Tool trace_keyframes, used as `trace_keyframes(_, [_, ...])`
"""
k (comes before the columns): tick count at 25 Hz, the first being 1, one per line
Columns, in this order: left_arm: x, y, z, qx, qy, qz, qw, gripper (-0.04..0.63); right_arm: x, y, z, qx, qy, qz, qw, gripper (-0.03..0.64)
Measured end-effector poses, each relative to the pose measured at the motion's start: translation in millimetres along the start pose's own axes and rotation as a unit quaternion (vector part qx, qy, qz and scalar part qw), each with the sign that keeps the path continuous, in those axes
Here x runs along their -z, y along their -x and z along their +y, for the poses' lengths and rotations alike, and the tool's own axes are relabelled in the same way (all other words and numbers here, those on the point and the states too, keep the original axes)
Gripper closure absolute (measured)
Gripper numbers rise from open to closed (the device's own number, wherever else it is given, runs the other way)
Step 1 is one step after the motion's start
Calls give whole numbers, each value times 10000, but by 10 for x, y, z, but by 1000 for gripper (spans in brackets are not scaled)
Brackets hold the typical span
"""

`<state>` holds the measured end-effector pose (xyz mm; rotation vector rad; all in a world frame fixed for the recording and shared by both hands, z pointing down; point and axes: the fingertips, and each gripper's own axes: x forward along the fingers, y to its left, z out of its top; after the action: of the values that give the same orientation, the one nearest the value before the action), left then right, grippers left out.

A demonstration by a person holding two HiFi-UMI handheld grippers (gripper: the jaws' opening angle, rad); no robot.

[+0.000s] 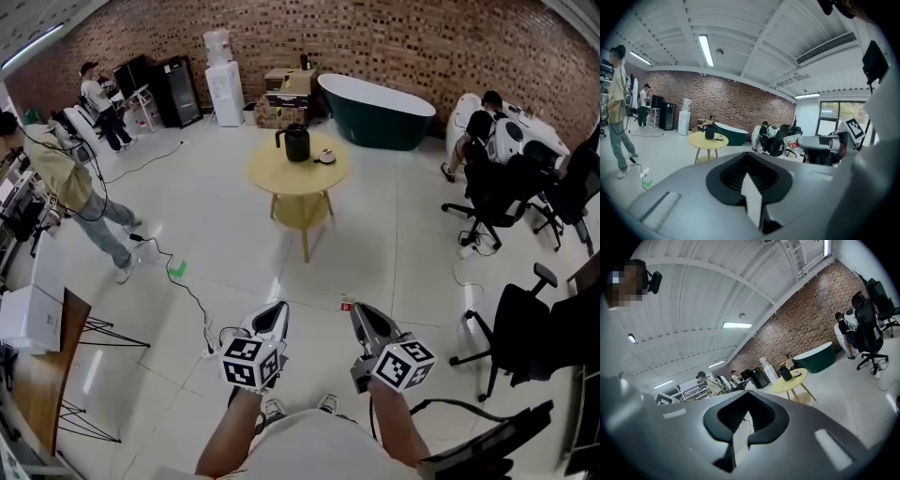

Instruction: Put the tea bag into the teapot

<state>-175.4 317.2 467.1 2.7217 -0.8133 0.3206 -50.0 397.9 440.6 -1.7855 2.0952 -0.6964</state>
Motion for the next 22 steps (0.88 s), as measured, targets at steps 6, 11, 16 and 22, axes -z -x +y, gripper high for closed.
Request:
trace_keyframes(6, [42, -143, -162, -81, -16, 17, 10000, 583, -44, 98, -231, -58, -13, 73, 10000, 615])
trace_keyframes(11, [60, -244, -184, -130, -42, 85, 9999, 583, -60, 77, -341, -110, -114, 65, 9999, 615])
trace_keyframes(16, [85, -360, -77, -171, -2, 116, 9998, 583, -17, 6, -453, -71, -233, 10, 9997, 615])
trace_keyframes(22, [-24, -738, 61, -57, -21, 108, 9999, 583, -144, -184, -702, 72, -284, -120, 9995, 615])
